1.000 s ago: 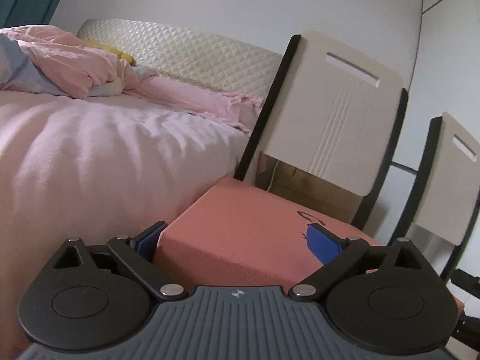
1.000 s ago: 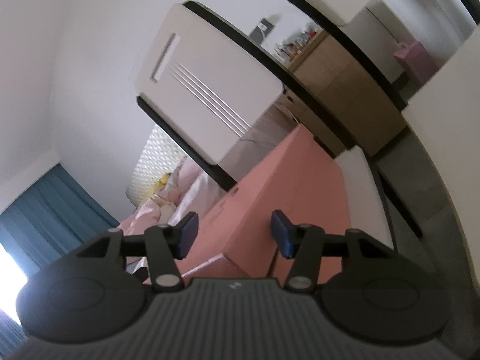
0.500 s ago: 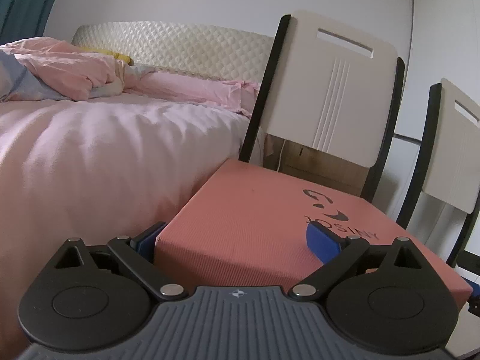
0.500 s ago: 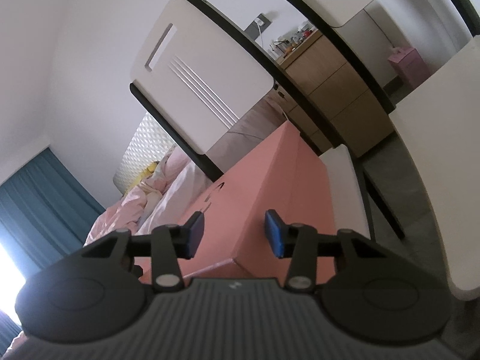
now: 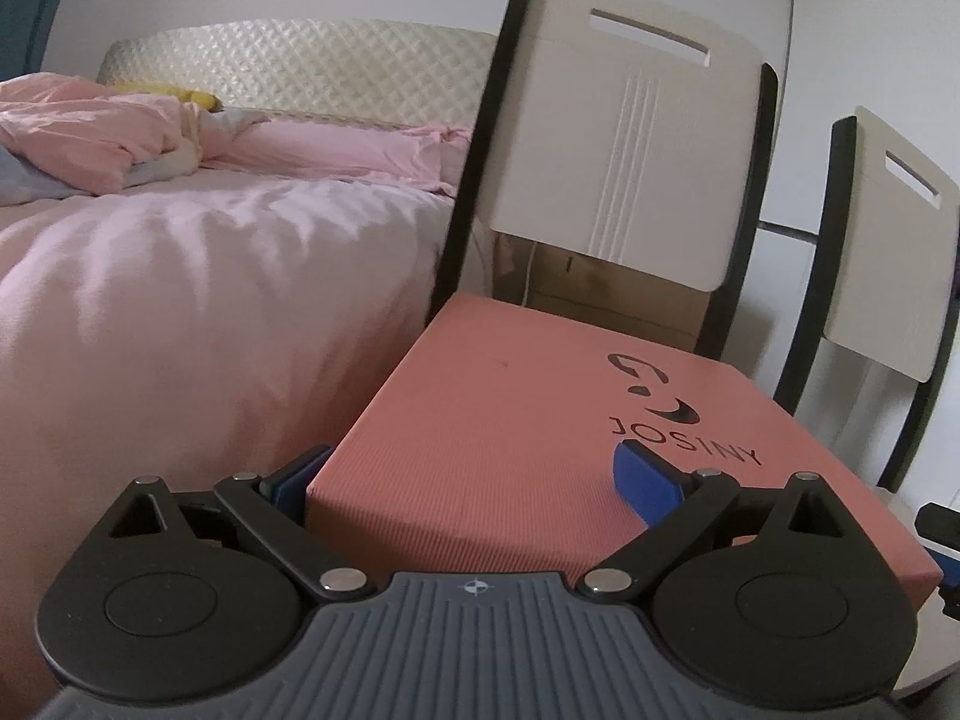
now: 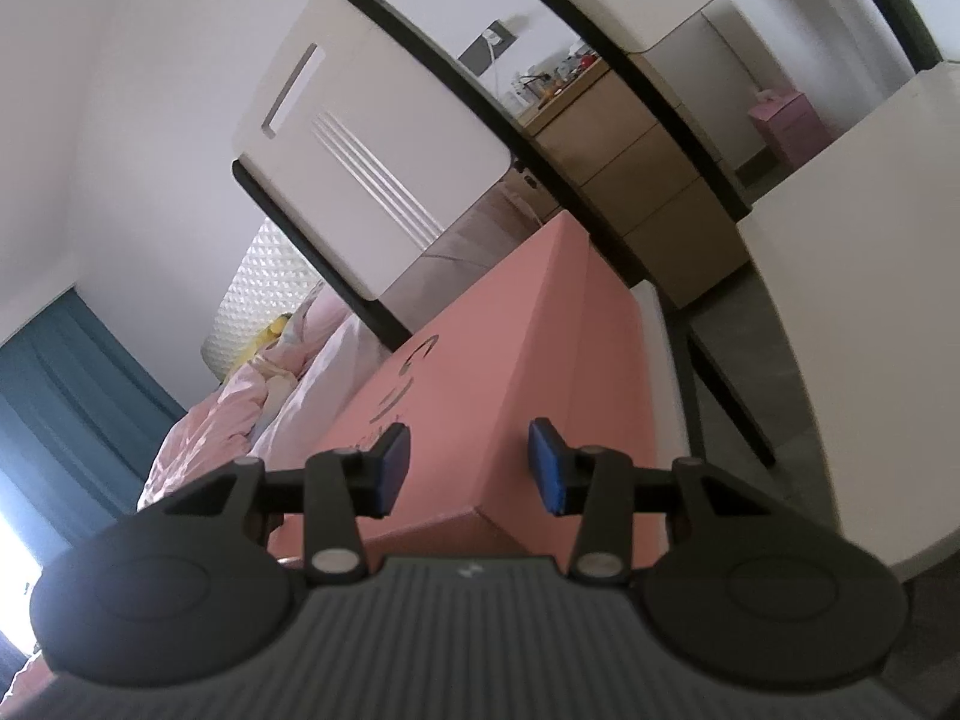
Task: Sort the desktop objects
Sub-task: 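Open both tools and release the lid on the box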
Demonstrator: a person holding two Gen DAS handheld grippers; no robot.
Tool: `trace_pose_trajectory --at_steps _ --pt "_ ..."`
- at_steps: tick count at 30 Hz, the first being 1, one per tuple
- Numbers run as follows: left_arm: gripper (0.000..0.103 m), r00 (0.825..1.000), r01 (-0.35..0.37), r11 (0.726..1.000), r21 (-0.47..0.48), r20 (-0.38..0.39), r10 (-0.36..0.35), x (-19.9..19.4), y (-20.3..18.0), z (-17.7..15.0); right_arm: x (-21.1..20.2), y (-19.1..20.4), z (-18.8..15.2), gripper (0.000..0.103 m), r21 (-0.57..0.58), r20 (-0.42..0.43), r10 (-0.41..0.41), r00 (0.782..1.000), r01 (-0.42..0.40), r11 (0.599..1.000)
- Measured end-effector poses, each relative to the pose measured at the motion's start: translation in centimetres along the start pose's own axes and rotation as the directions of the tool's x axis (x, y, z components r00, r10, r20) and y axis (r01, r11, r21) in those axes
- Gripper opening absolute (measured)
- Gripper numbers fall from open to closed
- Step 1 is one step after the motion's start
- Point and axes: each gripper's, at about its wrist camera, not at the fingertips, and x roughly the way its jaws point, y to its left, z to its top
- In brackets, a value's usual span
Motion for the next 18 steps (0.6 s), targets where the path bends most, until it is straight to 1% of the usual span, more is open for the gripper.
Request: trace_pose_trajectory --at_steps 4,8,9,13,18 --pt "0.099 1.000 -0.006 1.000 0.007 -0.008 0.006 1.1 -1.1 0.2 0.5 -0.4 0.7 0.040 -0.009 0.024 -0.037 0.999 0.037 0.999" --pt "0.099 0.999 -0.032 0.995 0.095 0.022 0.030 1.7 -3.1 0.0 1.5 -1.1 1.4 0.032 -0.031 0.046 -0.088 0.995 0.090 0.995" --pt "0.099 0.999 -0.032 0.994 0.101 0.020 0.030 1.9 -3.3 0.1 1.8 -1.1 1.6 0.032 -0.042 0.050 -0.102 0.993 0.105 0.994" --pt "0.099 0.999 -0.030 0.994 0.109 0.014 0.029 2.8 -3.2 0.4 2.5 -1.2 1.8 0.031 -0.062 0.067 -0.117 0.991 0.121 0.991" --pt "0.099 1.000 -0.022 0.993 0.116 0.012 0.021 3.6 -2.8 0.8 3.1 -0.5 1.8 0.031 -0.127 0.074 -0.132 0.989 0.140 0.982"
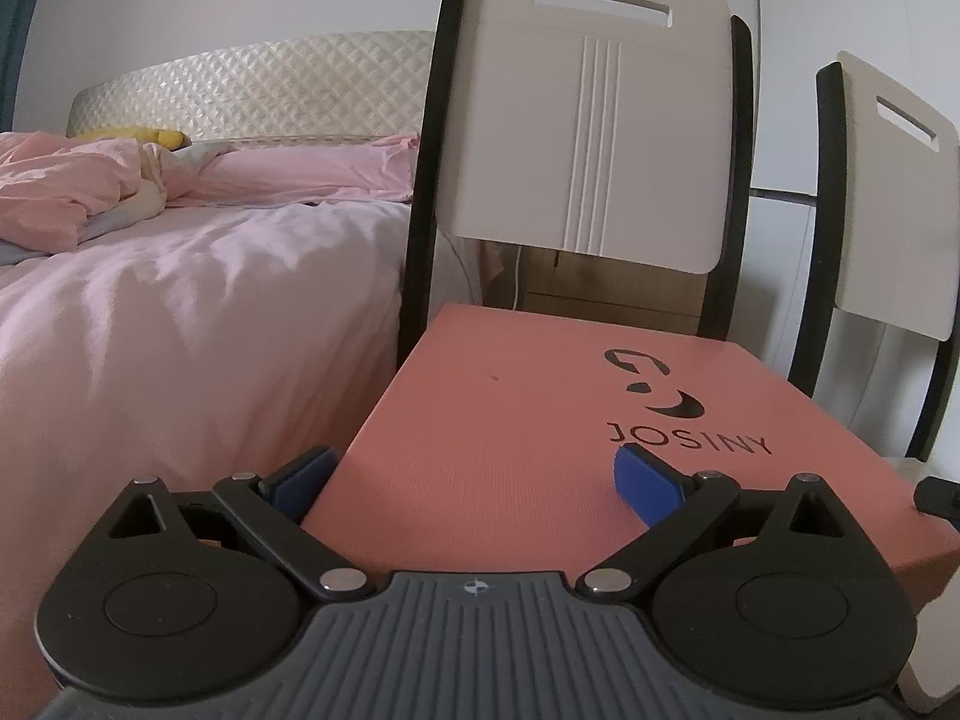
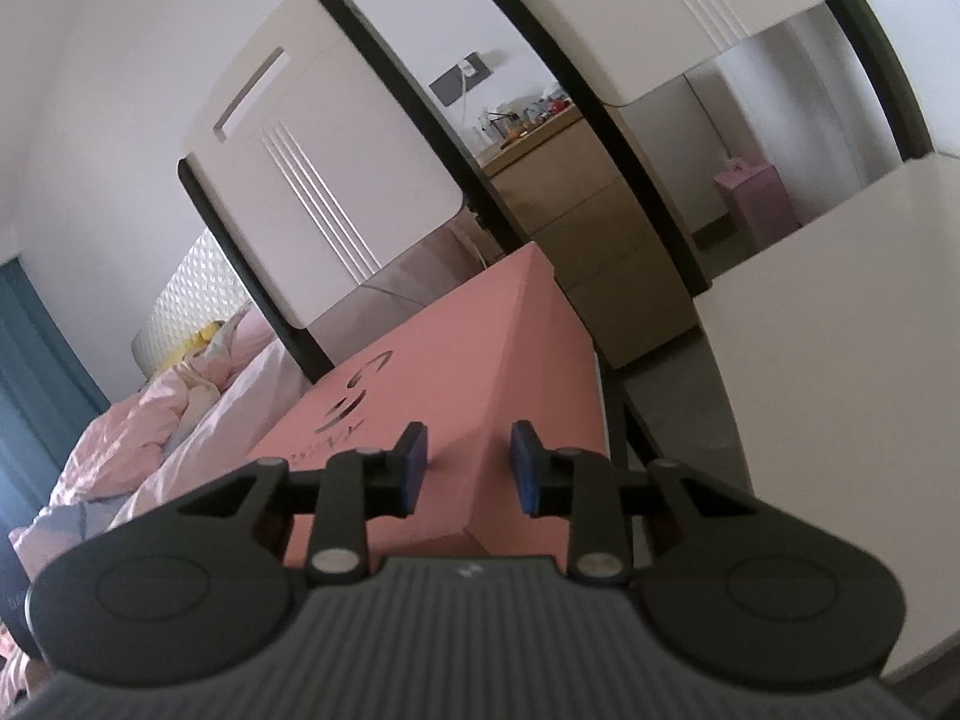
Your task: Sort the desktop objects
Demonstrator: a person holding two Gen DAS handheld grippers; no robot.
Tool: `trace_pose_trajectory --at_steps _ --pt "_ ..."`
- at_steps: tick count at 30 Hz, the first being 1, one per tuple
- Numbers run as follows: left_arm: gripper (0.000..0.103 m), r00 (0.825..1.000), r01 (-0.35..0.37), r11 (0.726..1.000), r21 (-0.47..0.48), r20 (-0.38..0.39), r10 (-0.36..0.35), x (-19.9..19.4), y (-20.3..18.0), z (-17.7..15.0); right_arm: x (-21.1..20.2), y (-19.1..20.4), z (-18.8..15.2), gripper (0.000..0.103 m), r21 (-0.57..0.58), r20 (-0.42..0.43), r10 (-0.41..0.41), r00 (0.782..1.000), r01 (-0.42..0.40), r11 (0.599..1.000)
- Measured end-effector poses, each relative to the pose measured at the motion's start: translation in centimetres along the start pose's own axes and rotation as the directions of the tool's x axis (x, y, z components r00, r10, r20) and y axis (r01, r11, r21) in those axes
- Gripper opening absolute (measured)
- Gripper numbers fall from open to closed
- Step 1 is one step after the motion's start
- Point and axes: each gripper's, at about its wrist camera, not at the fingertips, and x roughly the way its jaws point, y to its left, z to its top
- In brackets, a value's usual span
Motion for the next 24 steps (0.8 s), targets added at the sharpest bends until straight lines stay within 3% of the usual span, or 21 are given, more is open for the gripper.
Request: trace_pose_trajectory --at_steps 4,6,9,19,24 --pt "0.099 1.000 0.023 0.999 -0.023 0.009 -0.023 -0.6 0.5 0.1 -0.3 1.2 0.0 0.031 -0.092 0.022 -0.020 1.000 0.022 0.996" --pt "0.099 0.999 0.029 0.999 -0.031 0.025 -0.028 -1.4 0.5 0.0 -0.9 2.8 -0.1 0.030 -0.219 0.054 -0.039 0.998 0.050 0.974" --pt "0.099 0.998 0.040 0.999 -0.035 0.042 -0.039 -2.8 0.5 0.0 -1.8 4.9 -0.7 0.030 -0.322 0.082 -0.036 0.996 0.061 0.945" --pt "0.100 0.992 0.069 0.997 0.046 0.098 -0.073 -8.7 -1.2 0.1 -4.5 10.3 -3.8 0.031 -0.473 0.075 -0.019 0.997 0.052 0.879" --pt "0.100 0.991 0.062 0.997 0.053 0.120 -0.068 -11.2 -1.0 -0.4 -6.6 11.5 -4.4 0.033 -0.482 0.084 -0.002 0.996 0.043 0.875"
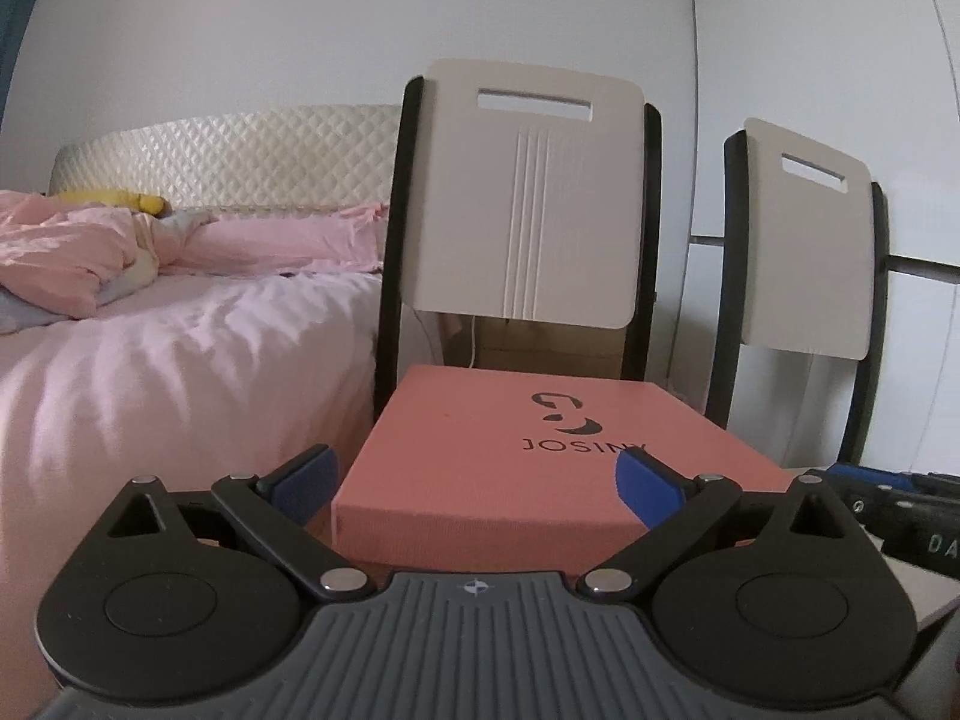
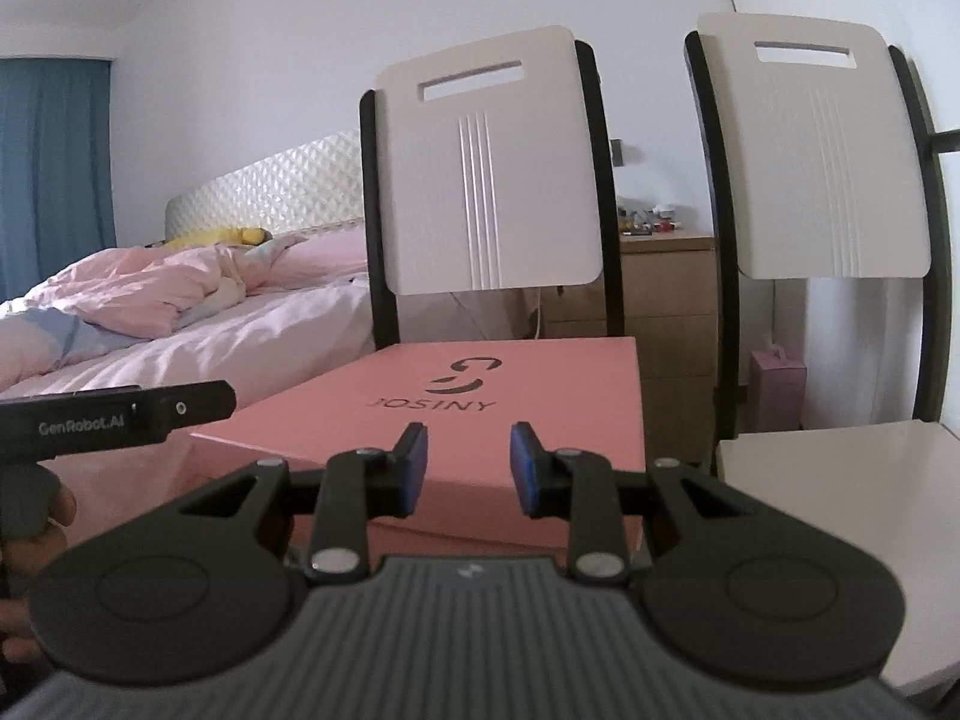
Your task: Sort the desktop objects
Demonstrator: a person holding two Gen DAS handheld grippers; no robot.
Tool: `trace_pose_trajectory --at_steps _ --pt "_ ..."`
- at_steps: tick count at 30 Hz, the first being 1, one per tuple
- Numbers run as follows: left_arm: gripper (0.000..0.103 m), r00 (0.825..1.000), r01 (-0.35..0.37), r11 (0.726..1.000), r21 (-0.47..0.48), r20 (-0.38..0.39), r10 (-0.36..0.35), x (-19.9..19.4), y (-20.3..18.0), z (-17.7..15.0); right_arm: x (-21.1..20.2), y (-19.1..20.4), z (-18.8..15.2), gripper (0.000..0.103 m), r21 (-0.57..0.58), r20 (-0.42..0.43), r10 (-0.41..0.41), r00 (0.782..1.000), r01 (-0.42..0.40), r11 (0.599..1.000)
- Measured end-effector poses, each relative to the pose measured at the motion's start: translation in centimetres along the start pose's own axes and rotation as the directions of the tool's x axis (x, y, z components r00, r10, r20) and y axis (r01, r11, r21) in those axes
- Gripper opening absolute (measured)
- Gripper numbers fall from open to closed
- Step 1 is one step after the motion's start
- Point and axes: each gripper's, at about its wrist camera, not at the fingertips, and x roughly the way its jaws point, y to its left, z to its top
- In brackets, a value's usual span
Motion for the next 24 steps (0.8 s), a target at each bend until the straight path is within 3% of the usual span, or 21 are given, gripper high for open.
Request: trace_pose_trajectory --at_steps 3,6,11,19,24 --pt "0.101 1.000 -0.007 1.000 0.014 0.021 0.006 -1.5 -0.1 -0.4 -1.4 0.3 -0.1 0.037 0.014 0.016 0.003 1.000 -0.003 1.000" --pt "0.103 0.999 0.003 1.000 0.028 0.049 -0.005 -2.5 -0.1 -0.8 -3.0 0.7 -0.3 0.052 0.017 0.049 -0.001 0.999 0.000 1.000" --pt "0.103 0.998 -0.005 1.000 0.025 0.070 0.003 -2.7 0.7 -1.5 -4.7 1.3 -1.1 0.064 0.017 0.085 -0.013 0.996 0.012 1.000" --pt "0.103 0.994 -0.065 0.987 0.147 0.091 0.052 -1.8 0.2 -3.5 -4.3 2.2 -2.4 0.090 0.011 0.100 -0.020 0.995 0.019 1.000" --pt "0.103 0.993 -0.080 0.989 0.122 0.093 0.069 -1.1 0.8 -3.9 -4.1 2.2 -3.2 0.097 0.035 0.115 -0.040 0.993 0.036 0.999"
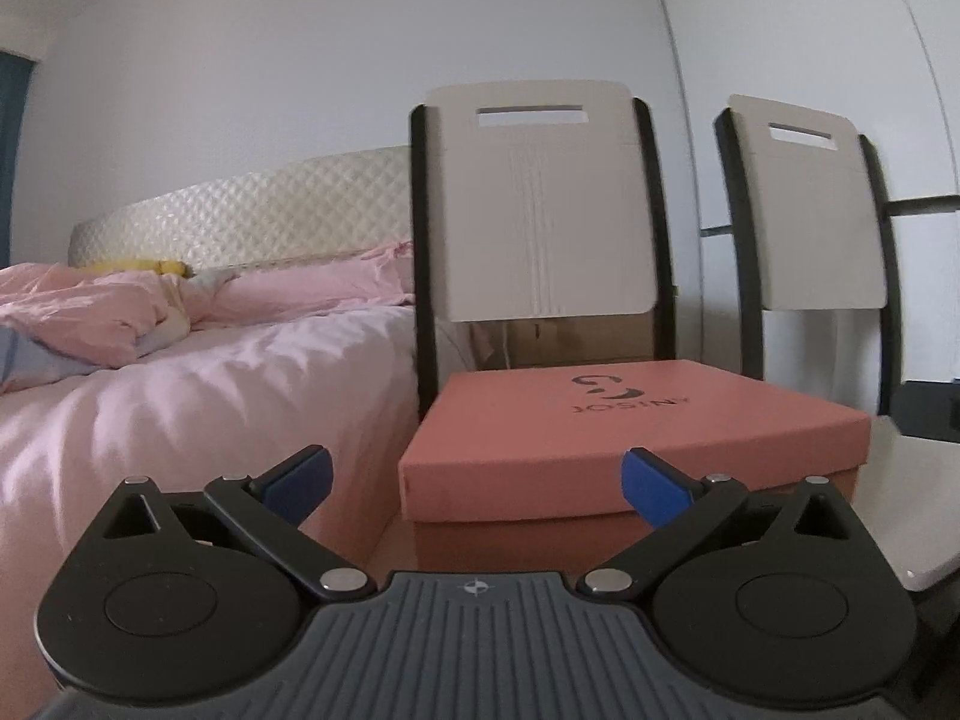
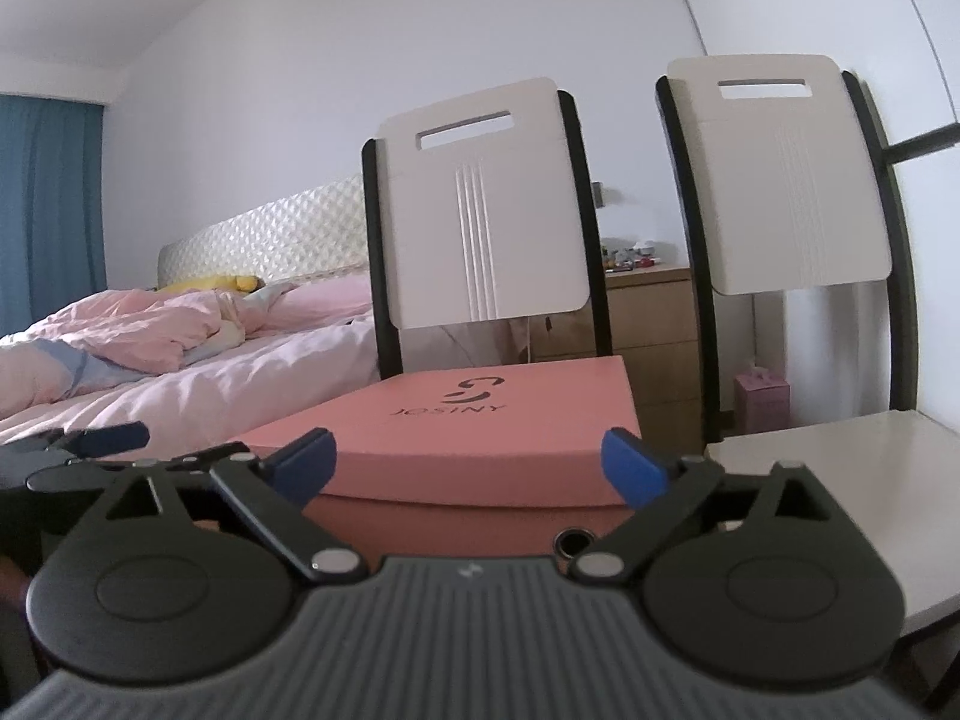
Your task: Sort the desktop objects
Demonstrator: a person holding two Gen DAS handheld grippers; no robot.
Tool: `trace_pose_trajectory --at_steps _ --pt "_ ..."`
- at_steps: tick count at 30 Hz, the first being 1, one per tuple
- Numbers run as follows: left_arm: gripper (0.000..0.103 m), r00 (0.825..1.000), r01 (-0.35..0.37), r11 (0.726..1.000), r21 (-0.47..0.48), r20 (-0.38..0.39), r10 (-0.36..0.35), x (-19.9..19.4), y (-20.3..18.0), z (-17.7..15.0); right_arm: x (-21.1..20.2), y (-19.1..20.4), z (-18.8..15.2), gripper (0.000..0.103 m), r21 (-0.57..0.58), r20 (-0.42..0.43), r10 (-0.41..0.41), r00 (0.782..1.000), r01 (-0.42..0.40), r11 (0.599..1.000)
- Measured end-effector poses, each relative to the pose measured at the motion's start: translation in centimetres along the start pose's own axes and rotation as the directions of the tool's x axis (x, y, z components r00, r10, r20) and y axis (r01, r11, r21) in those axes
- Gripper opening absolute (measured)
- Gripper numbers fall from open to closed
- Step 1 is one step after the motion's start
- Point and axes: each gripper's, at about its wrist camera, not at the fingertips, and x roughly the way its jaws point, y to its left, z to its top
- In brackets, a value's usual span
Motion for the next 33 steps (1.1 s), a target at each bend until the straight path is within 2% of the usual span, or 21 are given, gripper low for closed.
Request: trace_pose_trajectory --at_steps 5,7,17,33 --pt "0.103 1.000 -0.024 1.000 0.000 0.011 0.024 0.0 0.0 -0.3 0.8 0.3 -0.4 0.099 0.005 -0.009 0.008 1.000 -0.008 1.000" --pt "0.103 1.000 -0.028 1.000 0.011 0.010 0.028 0.1 -0.3 -0.6 1.0 0.5 -0.5 0.103 -0.002 -0.014 0.004 1.000 -0.004 1.000" --pt "0.103 0.999 -0.035 0.999 -0.026 0.020 0.036 0.1 0.0 -0.9 0.8 0.6 -0.8 0.103 -0.028 -0.018 -0.042 0.999 0.041 0.999" --pt "0.103 1.000 -0.022 1.000 -0.016 0.013 0.022 -0.3 -0.4 -1.1 -0.5 0.2 -0.8 0.103 -0.036 -0.011 -0.069 0.998 0.068 0.997"
